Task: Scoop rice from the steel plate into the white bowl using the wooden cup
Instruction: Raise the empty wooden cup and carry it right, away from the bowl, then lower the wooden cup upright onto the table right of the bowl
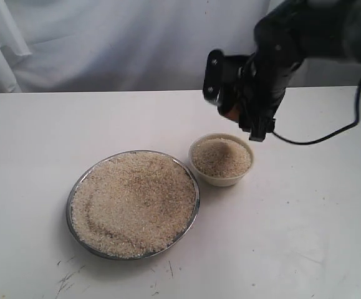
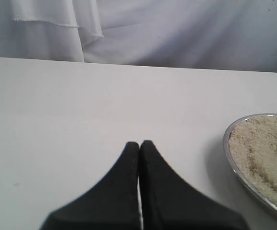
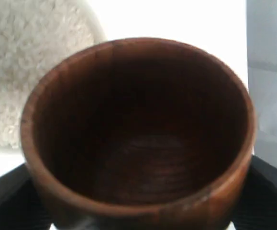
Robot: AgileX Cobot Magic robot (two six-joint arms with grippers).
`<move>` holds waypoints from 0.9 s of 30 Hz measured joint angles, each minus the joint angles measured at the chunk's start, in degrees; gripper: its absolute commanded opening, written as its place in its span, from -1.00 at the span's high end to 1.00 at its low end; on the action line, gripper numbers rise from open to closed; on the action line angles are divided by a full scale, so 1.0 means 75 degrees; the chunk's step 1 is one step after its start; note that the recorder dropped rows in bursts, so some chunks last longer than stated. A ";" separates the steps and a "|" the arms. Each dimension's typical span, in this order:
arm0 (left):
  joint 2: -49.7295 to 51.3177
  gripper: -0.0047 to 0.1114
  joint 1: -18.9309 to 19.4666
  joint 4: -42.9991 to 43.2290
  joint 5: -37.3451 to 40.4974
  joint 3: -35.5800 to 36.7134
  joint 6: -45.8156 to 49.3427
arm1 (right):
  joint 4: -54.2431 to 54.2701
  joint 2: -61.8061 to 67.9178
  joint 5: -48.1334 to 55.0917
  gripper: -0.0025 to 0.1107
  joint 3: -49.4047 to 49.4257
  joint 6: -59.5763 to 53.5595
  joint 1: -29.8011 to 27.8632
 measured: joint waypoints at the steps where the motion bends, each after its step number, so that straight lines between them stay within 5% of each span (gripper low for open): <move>1: 0.0000 0.92 0.0000 0.0000 0.0000 0.0000 0.0000 | 0.0543 -0.0178 -0.0261 0.96 0.0129 -0.0197 -0.0241; 9: 0.0000 0.92 0.0000 0.0000 0.0000 0.0000 0.0000 | 0.6563 -0.1887 -0.4776 0.96 0.2768 -0.2792 -0.1602; 13: 0.0000 0.92 0.0000 0.0000 0.0000 0.0000 0.0000 | 0.8077 -0.2047 -0.7613 0.96 0.4254 -0.2916 -0.1670; 16: 0.0000 0.92 0.0000 0.0000 0.0000 0.0000 0.0000 | 0.7788 -0.2047 -0.8758 0.96 0.5125 -0.1048 -0.1706; 22: 0.0000 0.92 0.0000 0.0000 0.0000 0.0000 0.0000 | 0.4805 -0.2015 -1.1408 0.96 0.6556 0.3795 -0.1706; 27: 0.0000 0.92 0.0000 0.0000 0.0000 0.0000 0.0000 | 0.3043 -0.1753 -1.2829 0.96 0.7316 0.5540 -0.1706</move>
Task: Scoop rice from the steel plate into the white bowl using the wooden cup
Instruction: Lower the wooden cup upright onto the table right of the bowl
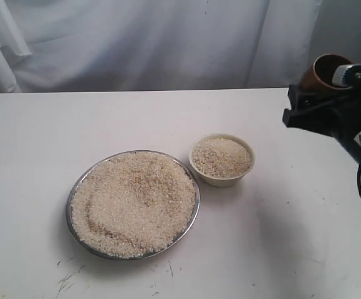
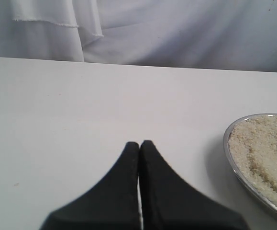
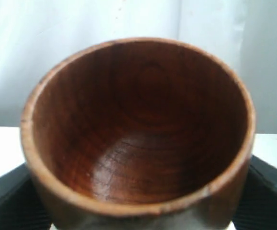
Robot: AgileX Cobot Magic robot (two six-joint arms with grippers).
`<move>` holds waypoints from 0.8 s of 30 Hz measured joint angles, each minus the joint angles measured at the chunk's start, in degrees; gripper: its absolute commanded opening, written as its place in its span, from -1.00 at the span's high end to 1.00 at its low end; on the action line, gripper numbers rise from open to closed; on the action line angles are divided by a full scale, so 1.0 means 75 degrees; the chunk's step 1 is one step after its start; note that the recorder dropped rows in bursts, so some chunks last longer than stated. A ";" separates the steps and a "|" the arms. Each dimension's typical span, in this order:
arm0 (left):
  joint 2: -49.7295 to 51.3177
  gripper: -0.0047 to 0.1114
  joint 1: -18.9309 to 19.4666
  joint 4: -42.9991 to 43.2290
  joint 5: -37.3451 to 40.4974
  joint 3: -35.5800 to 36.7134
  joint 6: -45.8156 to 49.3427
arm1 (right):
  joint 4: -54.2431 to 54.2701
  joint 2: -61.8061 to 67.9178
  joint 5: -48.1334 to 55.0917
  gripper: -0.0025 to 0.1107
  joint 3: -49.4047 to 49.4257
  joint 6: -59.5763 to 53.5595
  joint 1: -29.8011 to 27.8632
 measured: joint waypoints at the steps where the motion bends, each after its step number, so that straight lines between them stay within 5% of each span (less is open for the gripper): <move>1: 0.0000 0.92 0.0000 0.0000 0.0000 0.0000 0.0000 | -0.0332 0.0083 -0.0139 0.96 0.0142 0.0182 0.0000; 10: 0.0000 0.92 0.0000 0.0000 0.0000 0.0000 0.0000 | -0.2708 0.0545 -0.1689 0.96 0.1020 0.1448 0.0000; 24: 0.0000 0.92 0.0000 0.0000 0.0000 0.0000 0.0000 | -0.5493 0.0641 -0.0278 0.96 0.1050 0.2128 0.0000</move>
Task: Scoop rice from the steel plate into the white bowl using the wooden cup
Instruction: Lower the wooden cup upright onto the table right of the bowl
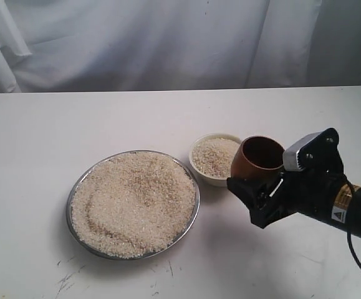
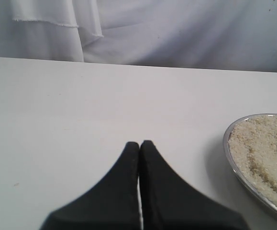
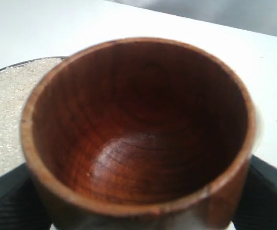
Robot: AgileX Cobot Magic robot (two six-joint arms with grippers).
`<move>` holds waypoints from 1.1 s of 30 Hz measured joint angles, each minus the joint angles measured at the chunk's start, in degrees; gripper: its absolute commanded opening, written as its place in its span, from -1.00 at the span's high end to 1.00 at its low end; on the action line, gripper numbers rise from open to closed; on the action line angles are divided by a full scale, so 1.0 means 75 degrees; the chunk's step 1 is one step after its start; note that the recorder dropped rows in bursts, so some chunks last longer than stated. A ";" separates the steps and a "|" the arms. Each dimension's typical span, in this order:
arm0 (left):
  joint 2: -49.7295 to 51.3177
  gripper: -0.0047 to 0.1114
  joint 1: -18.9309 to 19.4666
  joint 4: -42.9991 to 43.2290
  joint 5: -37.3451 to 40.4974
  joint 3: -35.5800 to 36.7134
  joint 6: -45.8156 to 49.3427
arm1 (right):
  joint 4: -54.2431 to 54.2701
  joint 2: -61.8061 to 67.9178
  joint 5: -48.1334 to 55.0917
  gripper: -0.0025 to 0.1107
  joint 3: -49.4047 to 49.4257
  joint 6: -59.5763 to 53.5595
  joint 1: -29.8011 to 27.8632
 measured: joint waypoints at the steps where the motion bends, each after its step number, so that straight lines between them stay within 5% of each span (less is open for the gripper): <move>1: 0.0000 0.92 0.0000 0.0000 0.0000 0.0000 0.0000 | -0.0031 0.0035 -0.0001 0.96 0.0000 0.0000 0.0000; 18: 0.0000 0.92 0.0000 0.0000 0.0000 0.0000 0.0000 | -0.0588 0.1695 -0.1697 0.96 0.0000 -0.0171 0.0000; 28: 0.0000 0.92 0.0000 0.0000 0.0000 0.0000 0.0000 | -0.0835 0.1566 -0.1357 0.95 -0.0013 -0.0171 -0.0012; 33: 0.0000 0.92 0.0000 0.0000 0.0000 0.0000 0.0000 | -0.1456 0.1115 -0.0380 0.73 -0.0200 0.0100 -0.0232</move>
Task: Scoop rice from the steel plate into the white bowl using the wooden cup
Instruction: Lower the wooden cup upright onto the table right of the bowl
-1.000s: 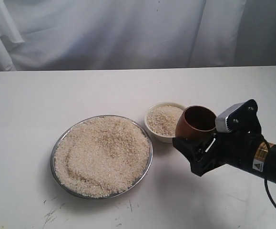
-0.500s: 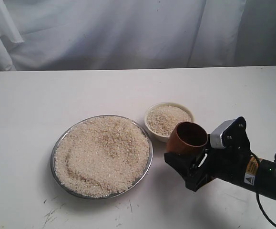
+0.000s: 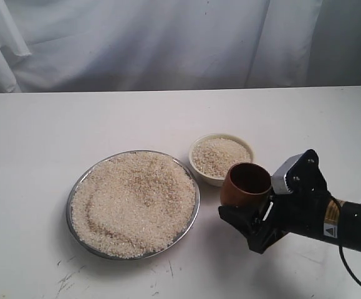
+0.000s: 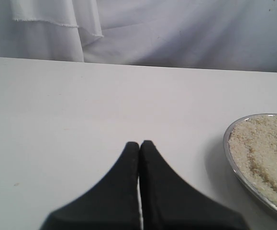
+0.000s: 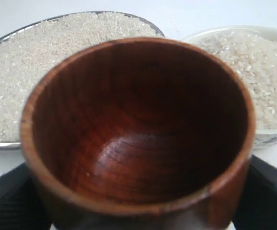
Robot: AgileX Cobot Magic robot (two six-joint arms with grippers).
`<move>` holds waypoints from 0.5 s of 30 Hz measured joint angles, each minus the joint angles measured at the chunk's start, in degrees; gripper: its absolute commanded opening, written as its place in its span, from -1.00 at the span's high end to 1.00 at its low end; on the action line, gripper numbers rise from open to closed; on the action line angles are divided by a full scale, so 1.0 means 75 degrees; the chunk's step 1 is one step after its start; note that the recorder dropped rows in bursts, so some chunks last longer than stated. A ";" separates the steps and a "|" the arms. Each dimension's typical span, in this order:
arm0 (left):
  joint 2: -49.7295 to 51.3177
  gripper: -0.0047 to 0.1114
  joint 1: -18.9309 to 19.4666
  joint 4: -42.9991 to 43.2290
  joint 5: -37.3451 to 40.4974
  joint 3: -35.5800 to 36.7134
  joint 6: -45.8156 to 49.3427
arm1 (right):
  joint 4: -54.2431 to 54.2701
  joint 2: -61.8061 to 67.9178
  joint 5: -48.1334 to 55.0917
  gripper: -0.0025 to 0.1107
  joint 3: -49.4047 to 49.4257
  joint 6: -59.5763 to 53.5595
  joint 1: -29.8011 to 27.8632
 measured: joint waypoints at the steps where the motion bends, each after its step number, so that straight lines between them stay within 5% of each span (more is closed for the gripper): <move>1: 0.0000 0.92 0.0000 0.0000 0.0000 0.0000 0.0000 | -0.0232 -0.0078 0.0147 0.64 -0.0077 0.0079 -0.0061; 8: 0.0000 0.92 0.0000 0.0000 0.0000 0.0000 0.0000 | -0.1015 -0.0206 0.0758 -0.30 -0.0251 0.0325 -0.0327; 15: 0.0000 0.92 0.0000 0.0000 0.0000 0.0000 0.0000 | -0.0970 -0.0016 0.1017 -0.47 -0.0270 0.0223 -0.0327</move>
